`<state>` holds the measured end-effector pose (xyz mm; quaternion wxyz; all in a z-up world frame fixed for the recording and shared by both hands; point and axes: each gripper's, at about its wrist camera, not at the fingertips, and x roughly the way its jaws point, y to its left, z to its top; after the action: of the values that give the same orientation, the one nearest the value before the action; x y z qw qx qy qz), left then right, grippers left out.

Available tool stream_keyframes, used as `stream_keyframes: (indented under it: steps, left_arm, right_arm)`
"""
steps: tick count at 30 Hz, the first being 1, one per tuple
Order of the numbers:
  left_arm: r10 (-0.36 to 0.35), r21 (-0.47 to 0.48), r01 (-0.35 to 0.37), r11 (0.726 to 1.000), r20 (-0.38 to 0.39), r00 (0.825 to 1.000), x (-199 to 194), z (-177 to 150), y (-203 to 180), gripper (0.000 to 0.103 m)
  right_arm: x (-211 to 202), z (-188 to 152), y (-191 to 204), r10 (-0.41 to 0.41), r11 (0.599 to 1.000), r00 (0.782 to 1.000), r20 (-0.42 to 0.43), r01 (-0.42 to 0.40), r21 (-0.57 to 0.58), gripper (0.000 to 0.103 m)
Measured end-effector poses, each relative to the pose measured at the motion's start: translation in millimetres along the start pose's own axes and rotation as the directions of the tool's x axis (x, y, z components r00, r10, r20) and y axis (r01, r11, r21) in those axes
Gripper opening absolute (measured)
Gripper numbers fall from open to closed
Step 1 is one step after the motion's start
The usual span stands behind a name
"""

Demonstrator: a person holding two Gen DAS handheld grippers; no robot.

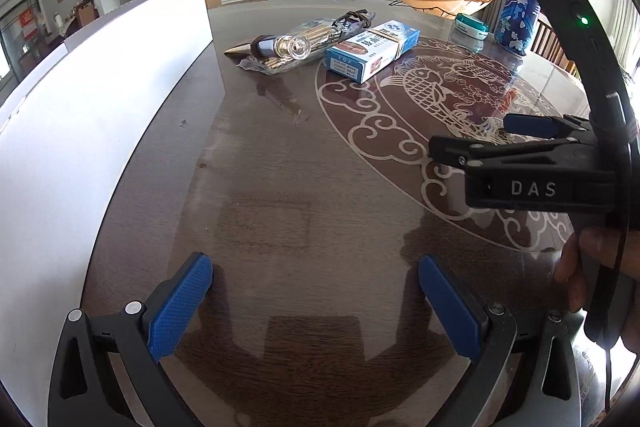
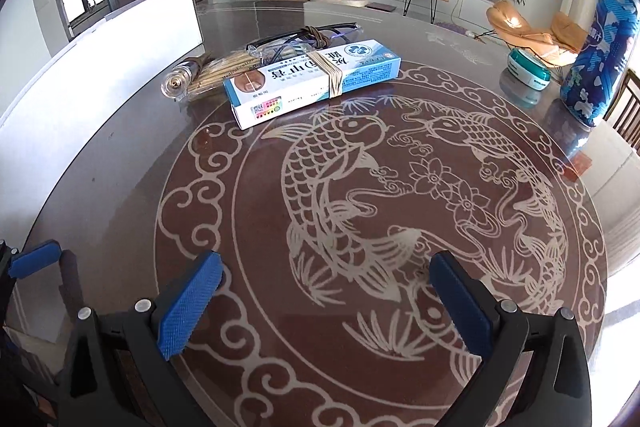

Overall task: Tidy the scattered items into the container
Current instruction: 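Reach the right gripper toward the blue-and-white ointment box while the left gripper approaches the gold tube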

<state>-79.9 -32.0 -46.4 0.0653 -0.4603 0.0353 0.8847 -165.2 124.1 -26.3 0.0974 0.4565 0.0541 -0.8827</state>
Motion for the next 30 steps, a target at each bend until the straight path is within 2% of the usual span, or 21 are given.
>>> stream_keyframes:
  steps: [9,15,21,25,30]
  left_arm:
    - [-0.004,0.001,0.004,1.000,-0.001,1.000,0,0,0,0.103]
    - [-0.009,0.005,0.009,1.000,-0.002,1.000,-1,0,1,0.103]
    - [-0.004,0.003,0.004,1.000,-0.001,1.000,-1,0,1,0.103]
    - [0.002,-0.004,-0.002,1.000,0.000,1.000,-1,0,2,0.103]
    - [0.014,-0.019,-0.014,1.000,-0.001,1.000,-1,1,1,0.103]
  right_arm:
    - [43,61,38,-0.011,1.000,1.000,-0.001,0.011,0.013,0.103]
    - [61,89,21,-0.070,0.990,0.998,-0.001,0.070,0.123,0.103]
    - [46,67,-41,-0.178,0.950,0.984,-0.030,0.180,0.253,0.103]
    - [23,38,-74,-0.181,0.949,0.983,-0.029,0.182,0.257,0.103]
    - [1,10,-82,-0.150,0.966,0.989,-0.014,0.150,0.209,0.103]
